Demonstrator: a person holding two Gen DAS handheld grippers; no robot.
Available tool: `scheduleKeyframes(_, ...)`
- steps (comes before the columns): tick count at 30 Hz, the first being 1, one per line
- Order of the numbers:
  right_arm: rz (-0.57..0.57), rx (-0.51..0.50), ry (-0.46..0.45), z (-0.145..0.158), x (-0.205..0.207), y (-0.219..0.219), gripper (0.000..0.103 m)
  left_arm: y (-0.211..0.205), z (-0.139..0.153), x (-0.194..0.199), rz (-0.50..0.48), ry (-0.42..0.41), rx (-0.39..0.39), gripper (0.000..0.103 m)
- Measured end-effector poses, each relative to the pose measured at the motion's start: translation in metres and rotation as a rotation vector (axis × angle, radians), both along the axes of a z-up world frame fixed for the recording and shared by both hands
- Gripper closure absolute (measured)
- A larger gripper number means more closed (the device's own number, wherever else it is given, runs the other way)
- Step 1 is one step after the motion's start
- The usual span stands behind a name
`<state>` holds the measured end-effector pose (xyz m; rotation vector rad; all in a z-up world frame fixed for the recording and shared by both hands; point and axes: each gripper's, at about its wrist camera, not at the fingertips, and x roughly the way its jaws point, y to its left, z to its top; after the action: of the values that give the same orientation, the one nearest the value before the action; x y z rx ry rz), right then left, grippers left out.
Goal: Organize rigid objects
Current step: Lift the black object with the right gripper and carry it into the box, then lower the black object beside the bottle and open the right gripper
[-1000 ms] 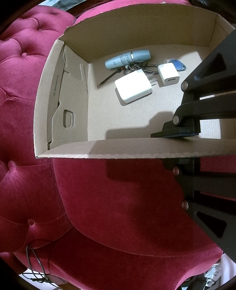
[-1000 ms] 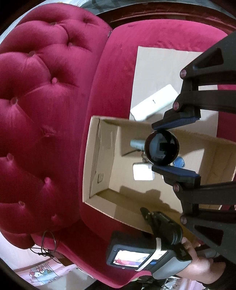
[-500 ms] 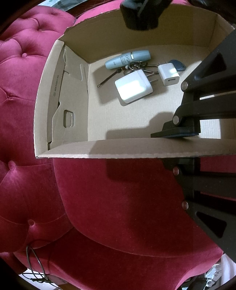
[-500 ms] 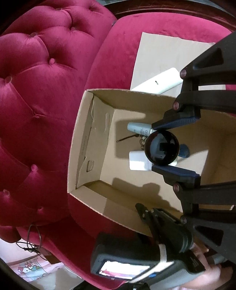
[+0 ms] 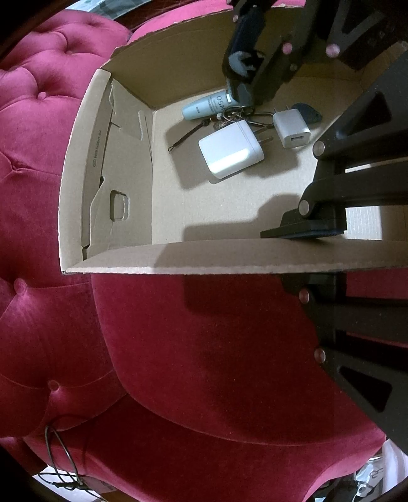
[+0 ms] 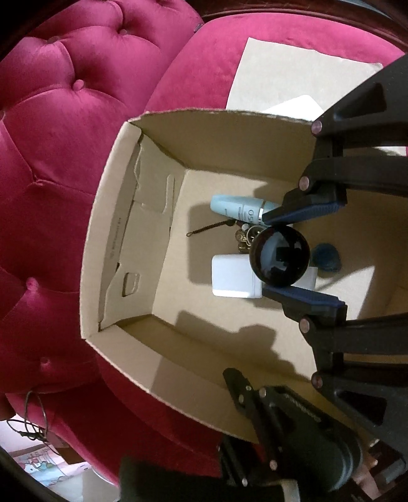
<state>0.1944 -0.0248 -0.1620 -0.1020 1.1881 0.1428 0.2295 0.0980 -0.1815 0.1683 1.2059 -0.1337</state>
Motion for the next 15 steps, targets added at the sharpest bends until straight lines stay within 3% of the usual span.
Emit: scheduleKeyframes(15,-0.011,0.007,0.022,-0.0111,0.0059,-0.0010,0.061,0.0007,0.0009,-0.0007,0.001,0.001,-0.005,0.088)
